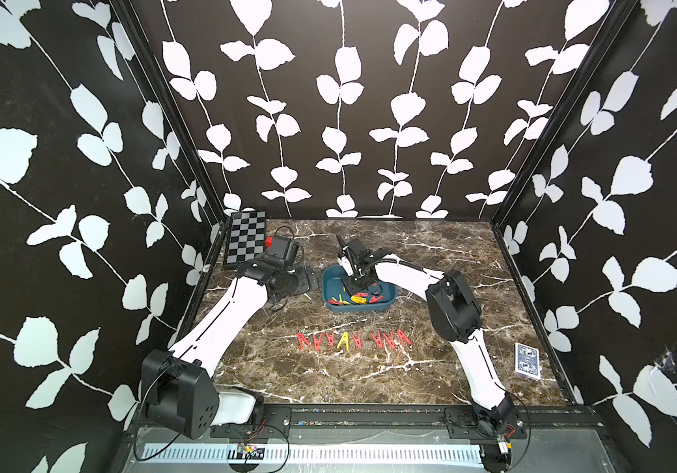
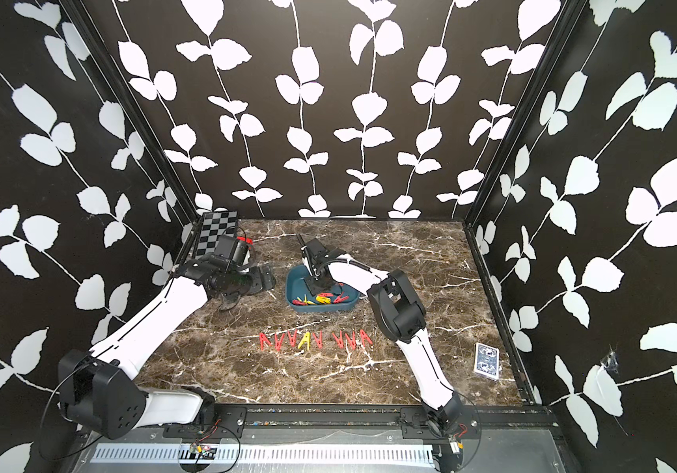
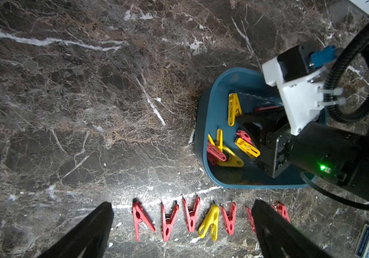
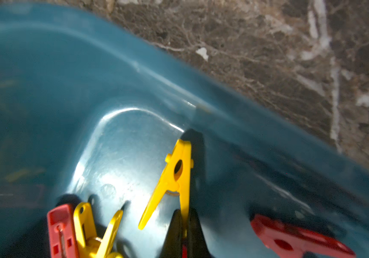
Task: Take the clothespins out of the storage box
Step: Pick up the clothespin from the storage box, then place the clothespin at the center of the board.
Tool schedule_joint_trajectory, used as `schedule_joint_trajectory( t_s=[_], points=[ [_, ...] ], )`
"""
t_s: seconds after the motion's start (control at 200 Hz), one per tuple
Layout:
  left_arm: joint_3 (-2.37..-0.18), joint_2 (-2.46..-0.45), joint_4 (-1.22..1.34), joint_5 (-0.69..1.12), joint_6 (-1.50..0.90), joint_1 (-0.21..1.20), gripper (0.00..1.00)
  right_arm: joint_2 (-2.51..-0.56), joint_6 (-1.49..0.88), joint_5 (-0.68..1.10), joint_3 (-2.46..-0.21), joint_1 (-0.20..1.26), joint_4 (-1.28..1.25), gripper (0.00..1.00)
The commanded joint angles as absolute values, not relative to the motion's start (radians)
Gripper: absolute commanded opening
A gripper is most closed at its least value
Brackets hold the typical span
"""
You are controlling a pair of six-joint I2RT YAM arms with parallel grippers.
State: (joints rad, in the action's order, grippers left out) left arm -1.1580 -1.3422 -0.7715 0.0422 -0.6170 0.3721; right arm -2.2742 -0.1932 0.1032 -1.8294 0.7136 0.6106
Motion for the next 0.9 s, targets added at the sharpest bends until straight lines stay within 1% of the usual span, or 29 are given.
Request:
schedule_joint_trajectory(
  t_s=[0.0,0.175,0.39,0.62,0.895],
  points=[
    [-1.134,-1.306,-0.753,0.072,-0.611,0.368,0.99,-2.176,-0.22,0.083,-1.8,0.721,0.609,0.0],
    [-1.121,-1.298,-0.724,0.109,-0.612,0.371,0.99,-2.086,-0.259,0.064,-1.724,0.721,0.595,0.0],
    [-1.103,-1.303,-0.679,0.165,-0.603,0.398,0.99,-1.928,-0.327,0.03,-1.546,0.713,0.556,0.0],
    [-1.126,-1.345,-0.631,0.208,-0.574,0.482,0.99,-1.727,-0.408,-0.03,-1.32,0.698,0.541,0.0],
    [-1.168,-1.408,-0.599,0.24,-0.573,0.528,0.99,-1.459,-0.499,-0.111,-1.0,0.683,0.567,0.0]
  ],
)
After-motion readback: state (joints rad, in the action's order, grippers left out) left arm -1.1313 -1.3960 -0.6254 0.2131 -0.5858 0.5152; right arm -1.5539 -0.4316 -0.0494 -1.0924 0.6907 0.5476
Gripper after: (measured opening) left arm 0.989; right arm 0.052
